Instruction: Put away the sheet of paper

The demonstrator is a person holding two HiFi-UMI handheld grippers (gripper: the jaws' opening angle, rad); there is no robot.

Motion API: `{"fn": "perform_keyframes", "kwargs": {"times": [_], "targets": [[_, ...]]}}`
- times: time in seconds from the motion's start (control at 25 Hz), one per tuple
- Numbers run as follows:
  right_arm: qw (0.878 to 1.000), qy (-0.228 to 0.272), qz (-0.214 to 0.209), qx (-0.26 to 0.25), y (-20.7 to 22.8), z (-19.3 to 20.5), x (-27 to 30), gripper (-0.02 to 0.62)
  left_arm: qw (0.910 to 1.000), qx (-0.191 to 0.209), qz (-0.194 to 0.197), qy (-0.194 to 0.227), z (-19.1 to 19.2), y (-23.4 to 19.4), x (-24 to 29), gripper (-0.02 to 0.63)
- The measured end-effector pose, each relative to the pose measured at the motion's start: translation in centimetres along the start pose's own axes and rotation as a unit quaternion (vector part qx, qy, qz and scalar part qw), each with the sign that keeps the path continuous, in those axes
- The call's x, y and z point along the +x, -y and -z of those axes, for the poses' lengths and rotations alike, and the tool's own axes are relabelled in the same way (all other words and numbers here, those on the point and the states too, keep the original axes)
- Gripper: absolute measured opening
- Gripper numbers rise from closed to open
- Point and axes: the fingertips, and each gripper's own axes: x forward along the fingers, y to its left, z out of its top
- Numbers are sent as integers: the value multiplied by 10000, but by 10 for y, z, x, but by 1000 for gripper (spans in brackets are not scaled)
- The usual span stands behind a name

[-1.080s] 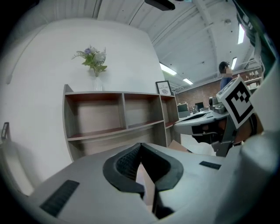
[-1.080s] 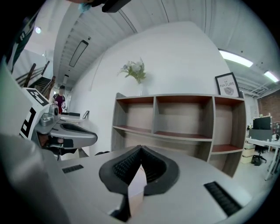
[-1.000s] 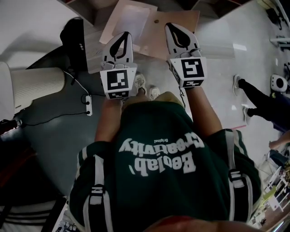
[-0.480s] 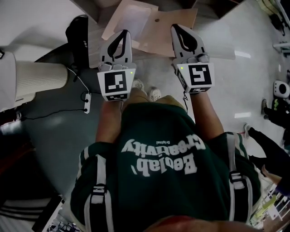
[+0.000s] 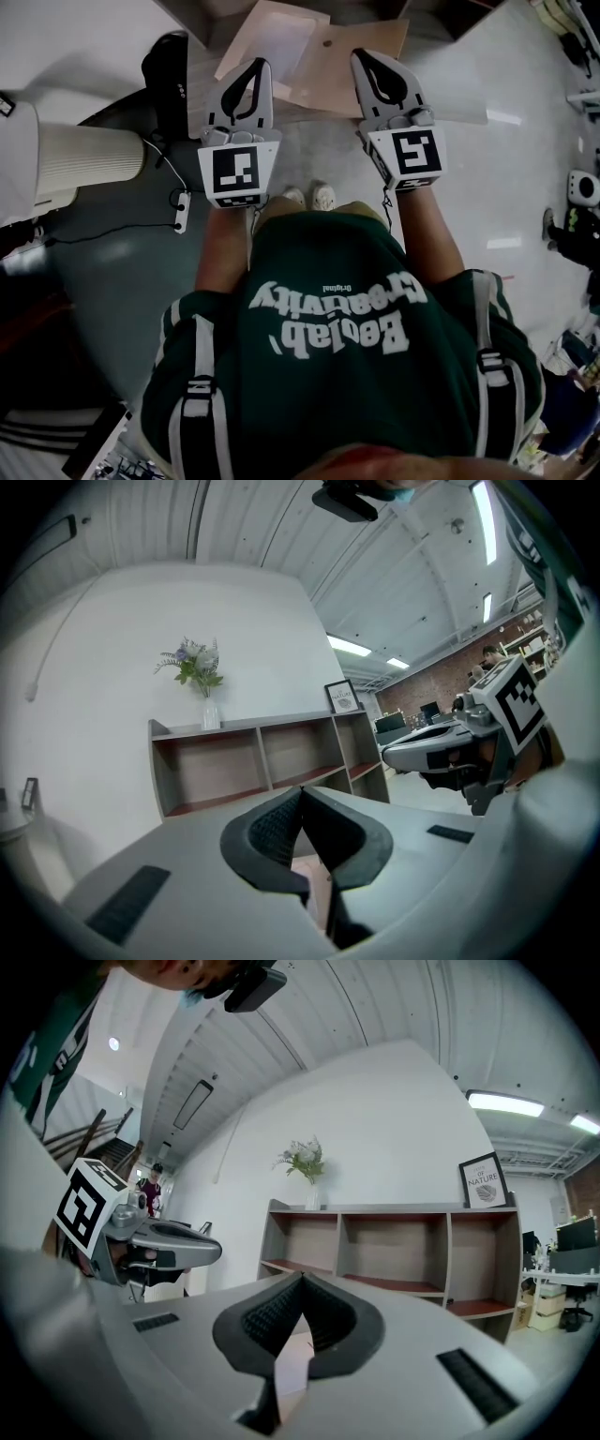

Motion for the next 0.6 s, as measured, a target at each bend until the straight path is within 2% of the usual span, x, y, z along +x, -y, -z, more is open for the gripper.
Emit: {"fn": "perform_keyframes", "kwargs": {"times": [0.44,0.6], "targets": [[9998,-36,-202,-24,-11,8,1,34,9999,-58,-64,-115,11,-6,-4,18],[9994,-58,-237,254,-11,8,6,34,9999,-51,-47,-115,10,-8,-3,18]]}}
